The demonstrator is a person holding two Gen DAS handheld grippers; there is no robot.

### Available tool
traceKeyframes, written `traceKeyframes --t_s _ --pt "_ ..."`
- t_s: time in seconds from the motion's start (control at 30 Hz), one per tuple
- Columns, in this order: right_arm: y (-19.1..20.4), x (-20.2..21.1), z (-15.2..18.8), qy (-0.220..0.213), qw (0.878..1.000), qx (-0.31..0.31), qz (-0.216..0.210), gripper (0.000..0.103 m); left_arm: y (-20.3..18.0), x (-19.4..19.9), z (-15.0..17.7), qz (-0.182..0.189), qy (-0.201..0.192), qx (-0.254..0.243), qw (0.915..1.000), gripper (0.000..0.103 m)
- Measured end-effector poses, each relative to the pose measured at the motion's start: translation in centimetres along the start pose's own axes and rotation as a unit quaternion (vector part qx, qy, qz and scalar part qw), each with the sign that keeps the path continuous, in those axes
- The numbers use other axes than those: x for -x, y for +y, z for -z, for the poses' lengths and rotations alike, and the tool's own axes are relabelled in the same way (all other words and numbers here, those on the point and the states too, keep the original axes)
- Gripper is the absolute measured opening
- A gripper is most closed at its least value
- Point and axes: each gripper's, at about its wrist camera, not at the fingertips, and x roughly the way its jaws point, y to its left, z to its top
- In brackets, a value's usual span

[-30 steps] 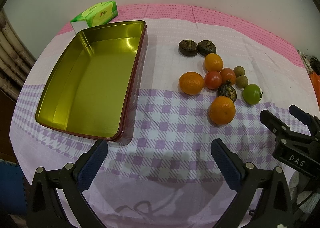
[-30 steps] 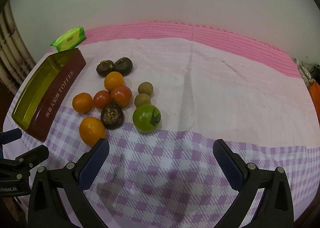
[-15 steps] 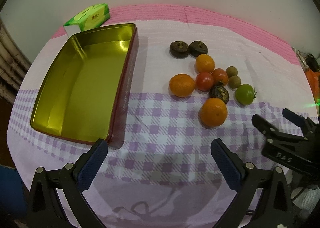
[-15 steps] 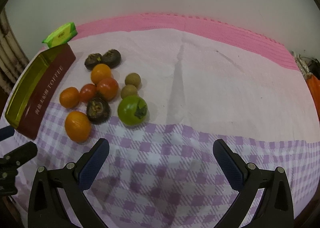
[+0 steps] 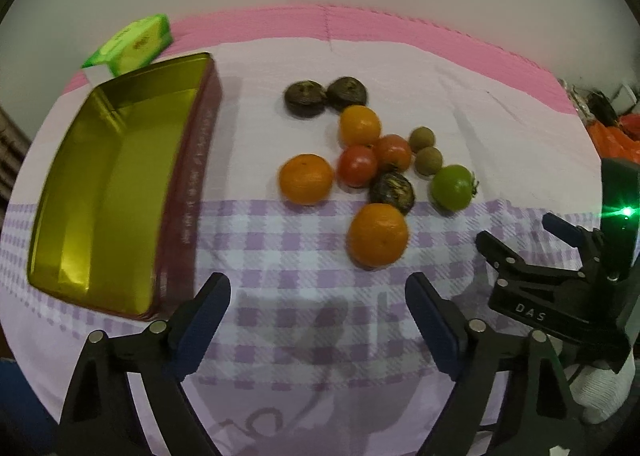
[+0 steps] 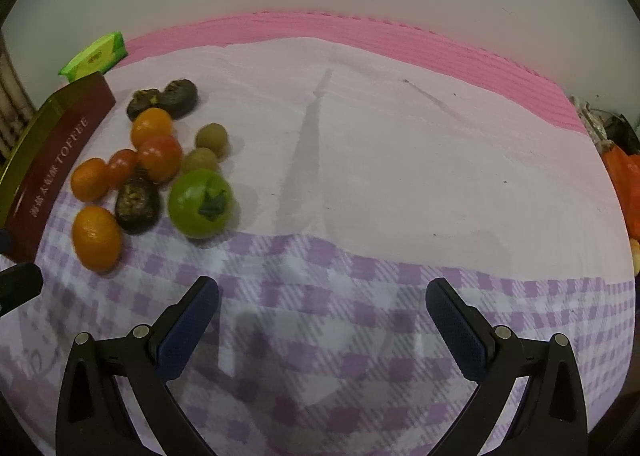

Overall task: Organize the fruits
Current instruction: 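Move the left gripper to the nearest mandarin and close on it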

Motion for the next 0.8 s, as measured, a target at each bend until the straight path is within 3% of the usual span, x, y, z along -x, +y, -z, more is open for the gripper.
traceKeyframes --t_s 0.13,0.2,0.37,0.67,0.8 --pt "-0.6 -0.5 0.0 0.006 1.000 -0.009 -0.002 0.103 -1.0 -0.8 -0.4 0.015 0.010 -0.012 0.9998 0.081" --pt "-0.9 -0.6 0.0 0.006 1.000 -0.014 -0.004 0.103 -1.4 -1.3 -0.7 0.020 0.014 -0.016 0.9996 0.071" --pt "-1.7 -0.7 0.1 0.002 1.000 -0.014 -0.012 0.103 -1.6 -2.8 -1.3 0.037 0.034 -0.010 0.9987 0.059" --pt "-1.6 -0.7 0.3 -0.004 1.000 -0.011 -0.012 0.103 -2.4 -4.0 -2.4 0.046 0.042 -0.017 0.9979 0.053" --pt "-1.5 -0.7 0.3 -0.006 1.000 -0.011 -0.012 0.103 -2.6 -4.7 -2.6 0.051 0.052 -0.016 0.9972 0.039"
